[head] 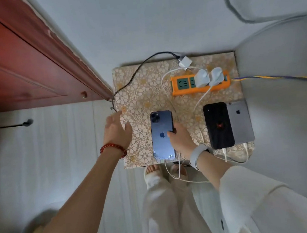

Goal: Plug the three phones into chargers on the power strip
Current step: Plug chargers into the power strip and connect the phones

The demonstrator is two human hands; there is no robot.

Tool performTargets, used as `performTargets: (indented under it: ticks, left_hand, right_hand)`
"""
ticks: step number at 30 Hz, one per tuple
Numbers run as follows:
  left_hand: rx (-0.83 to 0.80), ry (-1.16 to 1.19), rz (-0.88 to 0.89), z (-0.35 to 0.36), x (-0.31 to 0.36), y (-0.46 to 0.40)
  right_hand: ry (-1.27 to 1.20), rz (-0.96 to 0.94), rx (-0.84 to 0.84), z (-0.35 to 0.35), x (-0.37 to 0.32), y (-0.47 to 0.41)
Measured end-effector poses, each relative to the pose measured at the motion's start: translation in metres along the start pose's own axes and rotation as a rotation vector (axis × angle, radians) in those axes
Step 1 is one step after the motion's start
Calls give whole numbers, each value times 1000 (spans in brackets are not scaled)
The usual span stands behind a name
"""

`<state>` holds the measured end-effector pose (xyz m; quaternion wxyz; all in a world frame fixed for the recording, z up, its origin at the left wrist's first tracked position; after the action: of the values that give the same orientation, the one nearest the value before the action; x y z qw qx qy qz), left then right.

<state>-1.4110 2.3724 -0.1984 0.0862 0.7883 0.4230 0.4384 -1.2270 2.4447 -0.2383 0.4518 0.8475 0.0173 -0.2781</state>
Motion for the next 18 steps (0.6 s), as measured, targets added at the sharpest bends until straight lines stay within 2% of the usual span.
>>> performTargets:
  ticks: [4, 8, 12, 14, 18]
  left_hand:
    - [-22, -112, 85, 13, 3, -48]
    - [-51, -216, 84, 24, 11, -81]
    - [81, -285, 90, 20, 16, -97]
    - [89, -303, 154, 19, 17, -97]
    - [75, -81, 358, 10, 33, -68]
  right_hand:
    - [227, -54, 114, -4, 9, -16]
    - [492, -60, 190, -10, 7, -15]
    - [576, -104, 228, -19, -1, -6]
    - [538, -186, 288, -29, -12, 3]
    - [430, -544, 507, -64, -54, 29]
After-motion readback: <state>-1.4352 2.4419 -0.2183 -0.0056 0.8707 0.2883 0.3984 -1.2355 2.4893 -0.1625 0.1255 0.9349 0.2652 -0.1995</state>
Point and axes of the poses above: each hand's wrist, its own y-axis away from the middle knuckle, its own z-axis out of the palm, x = y × z, the point moved 7 cm from there along -y, towards the middle knuckle, and after that the axes turned 10 degrees about y, right-handed, at the moved point
